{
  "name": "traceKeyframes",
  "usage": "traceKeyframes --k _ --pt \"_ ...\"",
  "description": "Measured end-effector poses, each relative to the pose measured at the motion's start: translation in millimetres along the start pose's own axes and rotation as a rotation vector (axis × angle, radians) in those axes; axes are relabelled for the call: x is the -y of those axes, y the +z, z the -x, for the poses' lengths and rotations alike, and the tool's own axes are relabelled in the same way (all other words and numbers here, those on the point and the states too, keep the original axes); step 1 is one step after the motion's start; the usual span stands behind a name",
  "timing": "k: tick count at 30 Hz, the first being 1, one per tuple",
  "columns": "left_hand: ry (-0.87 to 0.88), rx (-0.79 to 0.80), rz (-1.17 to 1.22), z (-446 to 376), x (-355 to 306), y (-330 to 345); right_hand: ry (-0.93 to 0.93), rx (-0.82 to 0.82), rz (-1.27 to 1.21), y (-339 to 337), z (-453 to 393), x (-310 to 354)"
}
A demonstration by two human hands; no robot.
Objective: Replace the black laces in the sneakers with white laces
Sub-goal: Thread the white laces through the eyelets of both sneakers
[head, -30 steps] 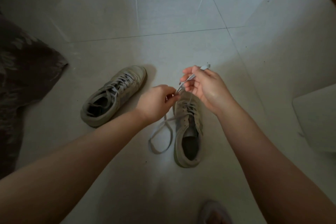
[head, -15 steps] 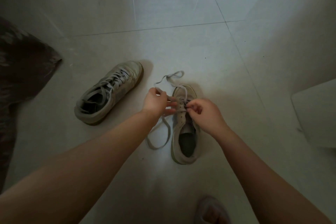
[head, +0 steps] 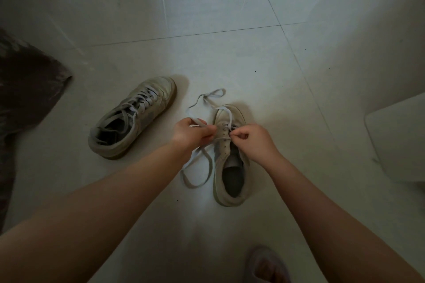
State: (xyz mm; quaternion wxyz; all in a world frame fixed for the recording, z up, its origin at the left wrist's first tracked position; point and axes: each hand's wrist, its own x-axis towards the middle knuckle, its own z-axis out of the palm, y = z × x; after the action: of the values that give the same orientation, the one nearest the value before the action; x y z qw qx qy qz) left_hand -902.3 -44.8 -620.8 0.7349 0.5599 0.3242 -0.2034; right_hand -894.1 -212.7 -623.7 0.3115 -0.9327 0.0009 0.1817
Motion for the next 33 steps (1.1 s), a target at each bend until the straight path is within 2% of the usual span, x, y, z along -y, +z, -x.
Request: traceKeyframes --k 6,10,13,18,23,29,31,33 --pt "0.053 -0.050 -0.093 0 7 11 0.031 0.015 -0.146 4 0 -2" --pt "0.212 -0.147 -0.313 0 12 11 0.044 0.022 -0.209 5 0 -1" --pt "0.262 -0.195 -0.390 -1 12 9 0.050 0.030 -0.230 5 0 0" --pt "0.322 -0.178 -0.422 0 17 11 0.069 0.061 -0.275 5 0 2" --pt "0.282 -0.167 -0.396 -1 19 7 0.076 0.087 -0.293 5 -1 2" --pt "0.508 -0.063 -0.810 -1 4 5 0.025 0.150 -0.183 7 -2 9" --pt "0.476 -0.078 -0.748 -2 7 5 0.013 0.141 -0.181 9 -1 9" --pt "0.335 -0.115 -0.496 -1 14 4 0.035 0.131 -0.235 10 -1 9"
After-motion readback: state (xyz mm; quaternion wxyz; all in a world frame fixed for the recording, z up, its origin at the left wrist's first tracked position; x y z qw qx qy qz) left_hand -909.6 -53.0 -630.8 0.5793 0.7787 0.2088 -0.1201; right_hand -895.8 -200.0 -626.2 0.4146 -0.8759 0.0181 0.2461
